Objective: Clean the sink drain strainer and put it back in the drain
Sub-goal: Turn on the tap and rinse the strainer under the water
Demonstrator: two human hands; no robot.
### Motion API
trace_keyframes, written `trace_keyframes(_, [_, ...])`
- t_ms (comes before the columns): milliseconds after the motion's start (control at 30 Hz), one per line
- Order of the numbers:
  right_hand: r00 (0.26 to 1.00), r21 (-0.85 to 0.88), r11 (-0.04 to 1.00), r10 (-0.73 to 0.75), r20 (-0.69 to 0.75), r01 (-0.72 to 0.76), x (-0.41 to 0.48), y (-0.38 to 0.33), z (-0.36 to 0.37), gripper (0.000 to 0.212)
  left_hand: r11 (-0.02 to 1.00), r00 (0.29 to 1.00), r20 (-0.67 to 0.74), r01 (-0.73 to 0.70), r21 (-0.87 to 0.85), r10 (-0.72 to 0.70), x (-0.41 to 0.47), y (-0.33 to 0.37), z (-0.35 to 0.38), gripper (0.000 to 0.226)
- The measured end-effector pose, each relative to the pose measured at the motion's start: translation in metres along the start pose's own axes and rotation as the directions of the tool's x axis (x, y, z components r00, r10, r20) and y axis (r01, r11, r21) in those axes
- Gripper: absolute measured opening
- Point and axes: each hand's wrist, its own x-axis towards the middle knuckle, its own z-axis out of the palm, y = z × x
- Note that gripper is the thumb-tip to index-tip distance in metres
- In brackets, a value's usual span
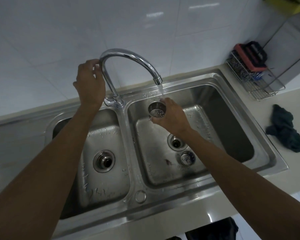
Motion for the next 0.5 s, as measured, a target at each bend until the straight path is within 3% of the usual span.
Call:
trace_keyframes(100, [0.994,0.084,0.991,0.104,-0.046,-0.100,0.006,-0.001,-0.002,0.080,0.997,0.998,0.015,-0.060,-0.046,0.061,-0.008,0.005,-0.002,0.038])
trace_keyframes(200, [0.999,0.038,0.998,0.047,-0.005,-0.047,0.004,-0.001,-0.002,0.080,0.989,0.993,0.018,-0.111,-0.102,0.114,-0.008,0.008,-0.004,0.043])
trace_keyframes(367, [0.994,0.061,0.997,0.058,-0.092,-0.052,0.009,-0.002,-0.012,0.081,0.988,0.995,0.043,-0.087,-0.127,0.093,-0.017,0.008,-0.008,0.048])
trace_keyframes(433, [0.991,0.148,0.983,0.118,-0.070,-0.107,0.005,-0.006,-0.009,0.076,0.991,0.997,0.053,-0.050,-0.126,0.057,-0.021,0.005,-0.008,0.050])
trace_keyframes(500, [0.958,0.342,0.898,0.284,0.027,-0.276,0.001,-0.006,-0.007,0.067,0.991,0.998,0.061,-0.014,-0.135,0.022,-0.026,0.001,-0.007,0.050])
